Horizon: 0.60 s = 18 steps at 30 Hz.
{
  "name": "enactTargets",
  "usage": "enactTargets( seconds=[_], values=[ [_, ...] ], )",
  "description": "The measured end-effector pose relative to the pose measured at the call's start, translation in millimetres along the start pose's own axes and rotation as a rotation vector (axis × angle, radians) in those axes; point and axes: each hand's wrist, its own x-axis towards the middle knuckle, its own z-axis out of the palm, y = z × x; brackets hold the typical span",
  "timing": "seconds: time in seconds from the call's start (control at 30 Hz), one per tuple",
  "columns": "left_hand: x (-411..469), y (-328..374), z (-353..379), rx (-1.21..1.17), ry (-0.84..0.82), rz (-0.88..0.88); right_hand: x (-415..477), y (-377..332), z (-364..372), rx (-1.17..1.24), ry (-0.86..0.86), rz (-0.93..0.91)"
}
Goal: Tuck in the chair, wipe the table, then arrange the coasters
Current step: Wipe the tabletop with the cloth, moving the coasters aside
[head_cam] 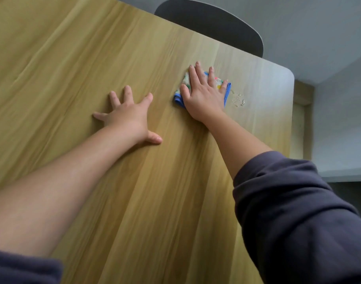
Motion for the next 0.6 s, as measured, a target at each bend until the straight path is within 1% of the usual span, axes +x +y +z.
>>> enactTargets(
  seconds=[0.37, 0.53, 0.6],
  values=[
    [9, -1, 6, -0.012, 0.024, -0.006, 98, 21, -13, 0.016, -0.005, 0.019],
    [10, -3, 7, -0.021, 0.033, -0.005, 113, 31, -20, 0.015, -0.018, 0.035],
    [9, -3, 7, -0.022, 0.031, -0.006, 112, 37, -23, 0.027, -0.022, 0.076]
  ],
)
